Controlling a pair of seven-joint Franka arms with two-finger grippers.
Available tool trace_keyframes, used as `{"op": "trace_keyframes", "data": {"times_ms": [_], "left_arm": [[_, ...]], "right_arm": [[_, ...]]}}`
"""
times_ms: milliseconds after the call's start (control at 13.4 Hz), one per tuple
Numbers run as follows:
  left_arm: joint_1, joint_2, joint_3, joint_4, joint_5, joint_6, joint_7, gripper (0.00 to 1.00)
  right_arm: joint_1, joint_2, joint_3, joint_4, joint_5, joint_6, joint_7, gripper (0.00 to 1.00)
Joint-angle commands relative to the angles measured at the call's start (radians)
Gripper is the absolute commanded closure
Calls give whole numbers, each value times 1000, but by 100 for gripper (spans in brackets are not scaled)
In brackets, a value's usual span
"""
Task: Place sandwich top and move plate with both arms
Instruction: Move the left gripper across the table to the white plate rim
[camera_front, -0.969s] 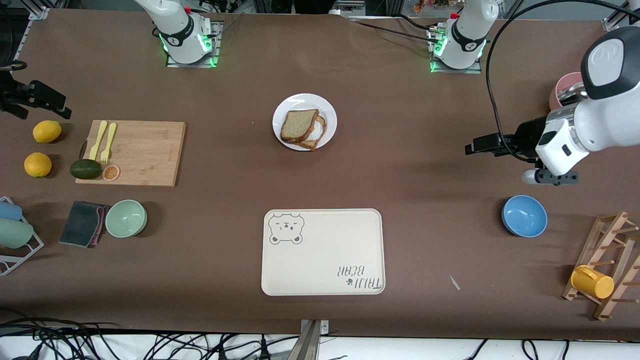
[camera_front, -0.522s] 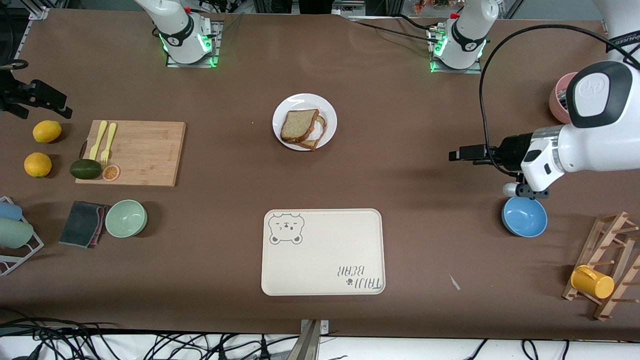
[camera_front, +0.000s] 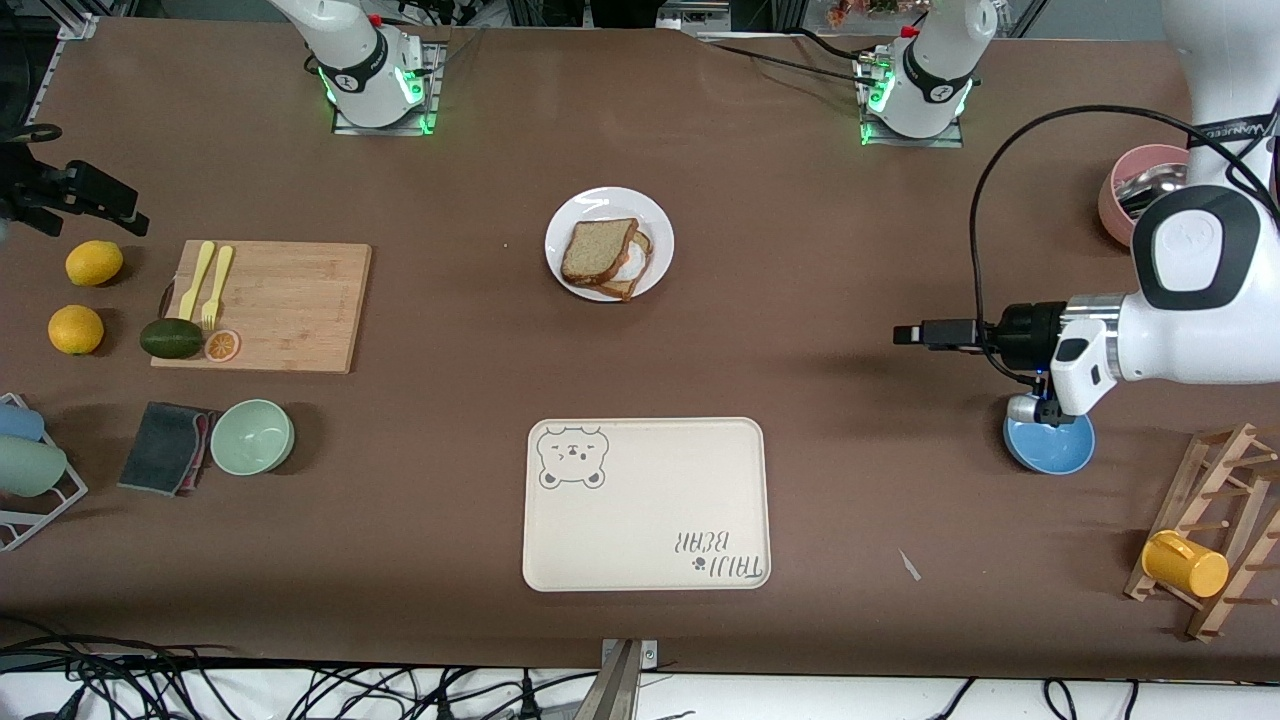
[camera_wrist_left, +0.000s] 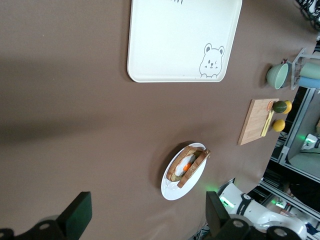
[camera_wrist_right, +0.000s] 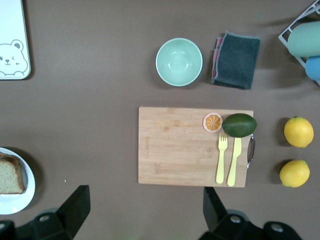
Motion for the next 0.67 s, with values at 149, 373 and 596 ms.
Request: {"op": "trace_keyframes", "data": {"times_ms": [149,373,596], "left_arm": [[29,24,-2,-115,-138,70,156,0],[0,13,-4,-155,-188,98,158,0],[-41,4,-4,-213,-331,115,256,0]], "right_arm": [[-13,-3,15,6,-15,-8,13,0],[-12,-2,16,7,-15,-8,5,0],[-12,-2,16,7,-12,-10,2,0]]}}
